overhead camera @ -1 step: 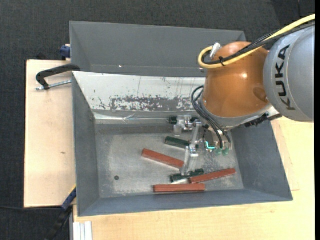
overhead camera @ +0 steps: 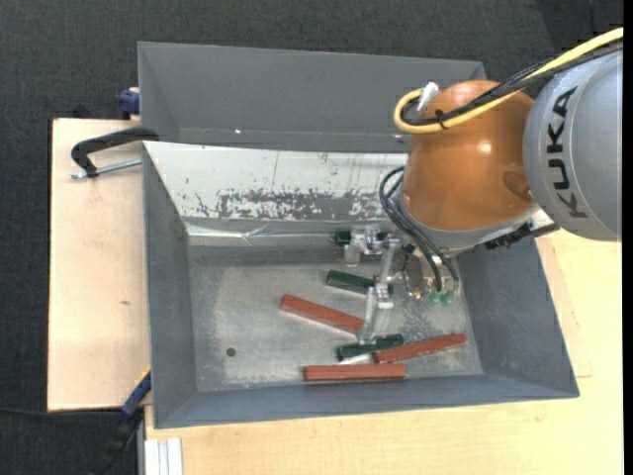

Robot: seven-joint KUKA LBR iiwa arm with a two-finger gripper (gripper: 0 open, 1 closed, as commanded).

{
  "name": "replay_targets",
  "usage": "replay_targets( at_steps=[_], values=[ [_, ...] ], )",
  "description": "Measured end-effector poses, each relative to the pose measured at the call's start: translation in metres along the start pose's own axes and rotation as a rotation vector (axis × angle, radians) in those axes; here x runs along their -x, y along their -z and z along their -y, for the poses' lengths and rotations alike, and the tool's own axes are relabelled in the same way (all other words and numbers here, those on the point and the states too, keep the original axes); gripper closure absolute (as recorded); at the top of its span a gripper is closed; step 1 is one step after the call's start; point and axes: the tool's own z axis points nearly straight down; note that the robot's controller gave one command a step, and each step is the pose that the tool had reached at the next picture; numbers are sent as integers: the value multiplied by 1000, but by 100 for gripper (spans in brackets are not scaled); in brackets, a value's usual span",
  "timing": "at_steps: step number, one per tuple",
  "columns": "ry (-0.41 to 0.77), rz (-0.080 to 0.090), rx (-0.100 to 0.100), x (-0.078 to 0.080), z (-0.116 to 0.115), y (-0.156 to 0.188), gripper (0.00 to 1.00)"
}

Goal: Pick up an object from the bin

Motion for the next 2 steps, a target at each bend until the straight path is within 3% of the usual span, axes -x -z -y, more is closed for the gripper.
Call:
replay_targets(
  at_steps=[1, 2],
  values=[
    [-50, 6, 1, 8, -5, -72, 0],
    [-77, -4, 0, 5, -9, -115, 0]
  ],
)
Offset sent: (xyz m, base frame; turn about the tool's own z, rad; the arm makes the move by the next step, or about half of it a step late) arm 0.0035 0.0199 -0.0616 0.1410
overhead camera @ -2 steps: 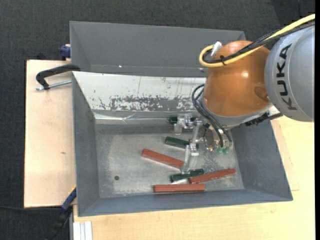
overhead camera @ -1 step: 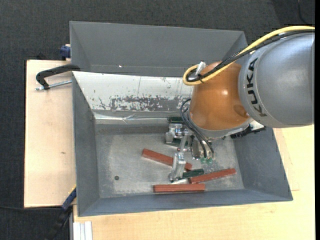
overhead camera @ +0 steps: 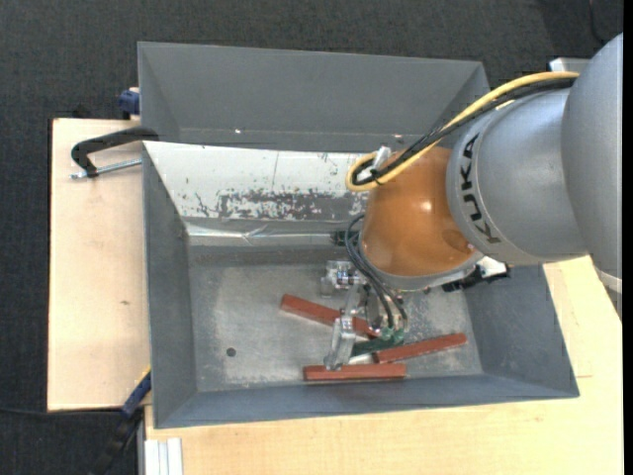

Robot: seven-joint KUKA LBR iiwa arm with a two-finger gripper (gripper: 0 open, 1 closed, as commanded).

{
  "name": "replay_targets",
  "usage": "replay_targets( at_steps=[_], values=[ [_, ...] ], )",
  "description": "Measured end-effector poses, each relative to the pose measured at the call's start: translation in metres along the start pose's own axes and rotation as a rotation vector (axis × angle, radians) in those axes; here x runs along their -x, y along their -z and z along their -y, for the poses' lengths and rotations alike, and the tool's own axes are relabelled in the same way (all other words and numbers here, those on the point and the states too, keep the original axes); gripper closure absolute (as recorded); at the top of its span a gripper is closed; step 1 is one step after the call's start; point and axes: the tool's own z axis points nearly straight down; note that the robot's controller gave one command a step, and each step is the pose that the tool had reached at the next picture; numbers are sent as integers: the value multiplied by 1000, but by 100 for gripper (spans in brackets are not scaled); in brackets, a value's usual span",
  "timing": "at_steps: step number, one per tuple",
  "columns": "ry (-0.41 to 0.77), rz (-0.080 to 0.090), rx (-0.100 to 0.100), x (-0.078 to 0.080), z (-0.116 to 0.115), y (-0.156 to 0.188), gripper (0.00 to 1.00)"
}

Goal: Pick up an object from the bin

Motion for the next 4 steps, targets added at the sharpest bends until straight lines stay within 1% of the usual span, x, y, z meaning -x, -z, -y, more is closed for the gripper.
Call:
replay_targets(
  at_steps=[1, 2, 3, 4],
  values=[
    [1, 10, 3, 15, -20, -7, 0],
    [-82, 3, 1, -3, -22, -37, 0],
    [-297, 13, 4, 11, -28, -36, 100],
    [-297, 13, 4, 11, -28, -36, 100]
  ],
)
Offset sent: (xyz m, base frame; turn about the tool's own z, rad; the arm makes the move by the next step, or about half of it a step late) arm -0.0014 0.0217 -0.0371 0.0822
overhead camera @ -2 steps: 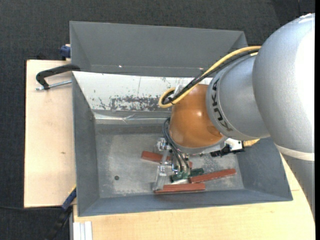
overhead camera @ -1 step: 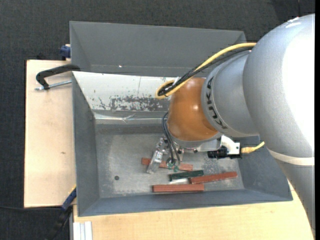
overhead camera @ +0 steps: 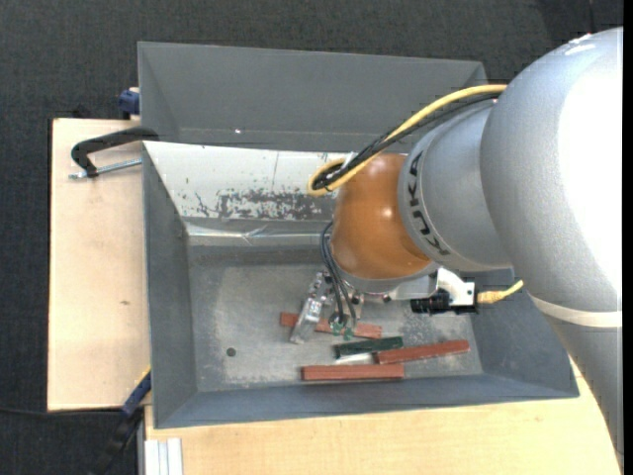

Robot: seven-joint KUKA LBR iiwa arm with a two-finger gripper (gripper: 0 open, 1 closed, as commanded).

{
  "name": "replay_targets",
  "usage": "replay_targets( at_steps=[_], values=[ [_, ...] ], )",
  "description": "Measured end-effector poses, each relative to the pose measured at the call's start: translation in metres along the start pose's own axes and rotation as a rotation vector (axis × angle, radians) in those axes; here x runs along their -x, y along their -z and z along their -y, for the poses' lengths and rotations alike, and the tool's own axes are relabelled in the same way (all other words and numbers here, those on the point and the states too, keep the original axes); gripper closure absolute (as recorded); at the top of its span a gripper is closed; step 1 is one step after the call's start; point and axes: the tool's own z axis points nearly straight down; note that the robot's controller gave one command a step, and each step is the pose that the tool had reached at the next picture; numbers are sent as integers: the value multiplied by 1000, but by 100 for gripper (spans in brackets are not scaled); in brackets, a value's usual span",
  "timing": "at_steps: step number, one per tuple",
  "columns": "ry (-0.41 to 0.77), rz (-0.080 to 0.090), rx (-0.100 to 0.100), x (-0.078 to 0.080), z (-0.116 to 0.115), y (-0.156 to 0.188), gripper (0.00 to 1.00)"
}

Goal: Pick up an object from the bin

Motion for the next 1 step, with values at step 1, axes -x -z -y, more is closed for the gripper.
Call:
replay_targets(
  at_steps=[1],
  values=[
    [0, -4, -3, -1, 1, 6, 100]
  ],
)
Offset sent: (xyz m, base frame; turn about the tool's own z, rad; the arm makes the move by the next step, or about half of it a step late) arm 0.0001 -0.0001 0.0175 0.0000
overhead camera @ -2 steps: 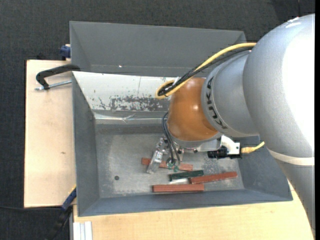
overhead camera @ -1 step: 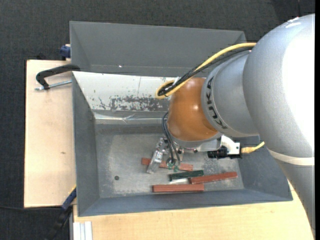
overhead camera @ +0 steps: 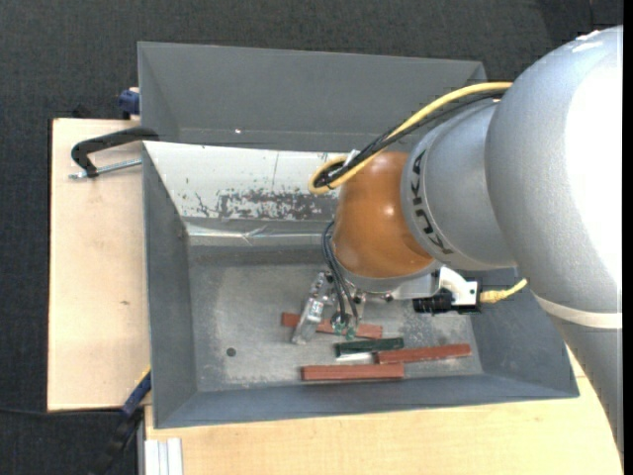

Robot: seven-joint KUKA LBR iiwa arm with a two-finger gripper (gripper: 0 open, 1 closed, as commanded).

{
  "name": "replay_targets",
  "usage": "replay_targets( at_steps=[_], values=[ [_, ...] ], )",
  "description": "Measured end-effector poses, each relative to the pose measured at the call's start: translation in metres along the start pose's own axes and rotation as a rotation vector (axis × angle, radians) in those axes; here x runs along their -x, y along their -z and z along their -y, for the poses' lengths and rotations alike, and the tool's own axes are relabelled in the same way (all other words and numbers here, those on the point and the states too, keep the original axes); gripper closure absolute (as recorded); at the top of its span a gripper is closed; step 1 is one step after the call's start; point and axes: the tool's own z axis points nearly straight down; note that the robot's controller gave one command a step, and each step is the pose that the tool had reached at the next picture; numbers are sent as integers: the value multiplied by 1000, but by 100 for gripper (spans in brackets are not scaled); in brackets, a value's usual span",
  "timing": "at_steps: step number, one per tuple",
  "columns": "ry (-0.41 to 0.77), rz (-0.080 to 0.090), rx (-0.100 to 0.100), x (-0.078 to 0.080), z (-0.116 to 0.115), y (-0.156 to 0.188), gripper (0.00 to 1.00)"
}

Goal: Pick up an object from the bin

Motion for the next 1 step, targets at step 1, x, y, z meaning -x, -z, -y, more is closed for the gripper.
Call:
replay_targets(
  at_steps=[1],
  values=[
    [0, -3, -2, -1, 1, 23, 100]
  ],
)
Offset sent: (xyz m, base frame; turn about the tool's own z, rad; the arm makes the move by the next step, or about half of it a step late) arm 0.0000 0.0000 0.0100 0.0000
